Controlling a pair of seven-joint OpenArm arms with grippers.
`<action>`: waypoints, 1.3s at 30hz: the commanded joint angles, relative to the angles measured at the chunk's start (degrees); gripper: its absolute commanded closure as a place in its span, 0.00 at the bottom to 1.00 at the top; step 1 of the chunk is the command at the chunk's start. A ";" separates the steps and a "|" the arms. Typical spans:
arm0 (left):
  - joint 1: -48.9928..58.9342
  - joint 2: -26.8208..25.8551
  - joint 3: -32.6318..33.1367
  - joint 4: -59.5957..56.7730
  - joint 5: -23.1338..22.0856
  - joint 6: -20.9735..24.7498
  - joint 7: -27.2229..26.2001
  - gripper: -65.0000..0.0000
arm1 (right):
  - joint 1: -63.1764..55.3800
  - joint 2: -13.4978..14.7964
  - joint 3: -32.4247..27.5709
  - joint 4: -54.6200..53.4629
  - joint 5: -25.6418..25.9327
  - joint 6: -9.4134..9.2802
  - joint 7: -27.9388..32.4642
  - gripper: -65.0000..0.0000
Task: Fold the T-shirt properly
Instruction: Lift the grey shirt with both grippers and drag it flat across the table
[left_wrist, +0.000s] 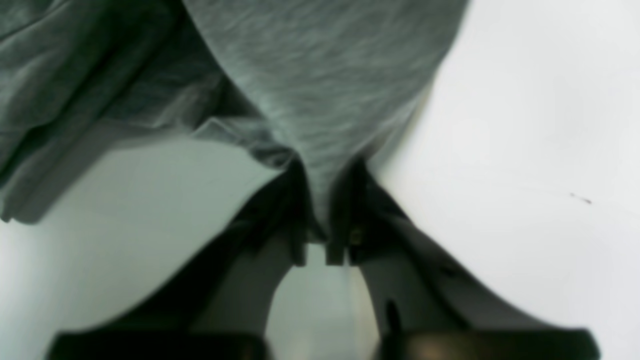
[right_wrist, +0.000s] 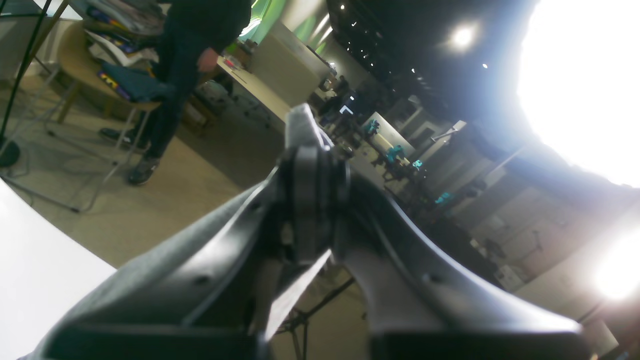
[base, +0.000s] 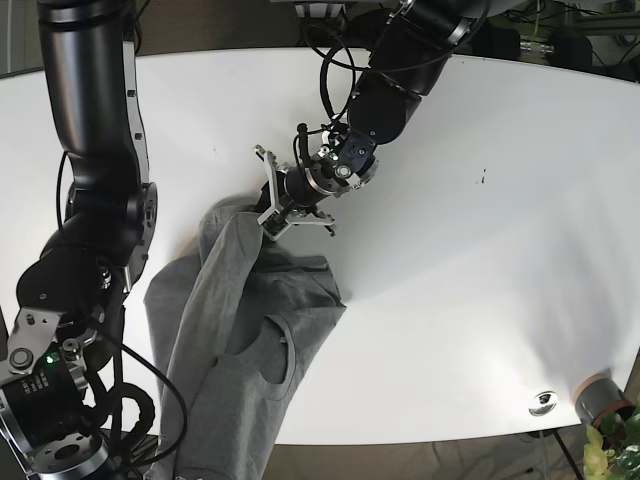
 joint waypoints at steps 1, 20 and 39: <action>-0.57 -0.81 -3.20 0.99 0.31 -0.38 2.24 1.00 | 0.46 1.88 0.29 0.47 -0.19 -1.01 1.56 0.97; -7.25 -6.88 -31.25 30.26 0.40 -7.85 18.59 1.00 | -0.33 4.96 10.58 -25.90 -0.19 -7.43 11.85 0.97; -35.73 -19.89 -40.04 38.08 0.31 -12.16 40.31 1.00 | 10.66 7.51 10.93 -37.77 0.16 -8.92 12.73 0.97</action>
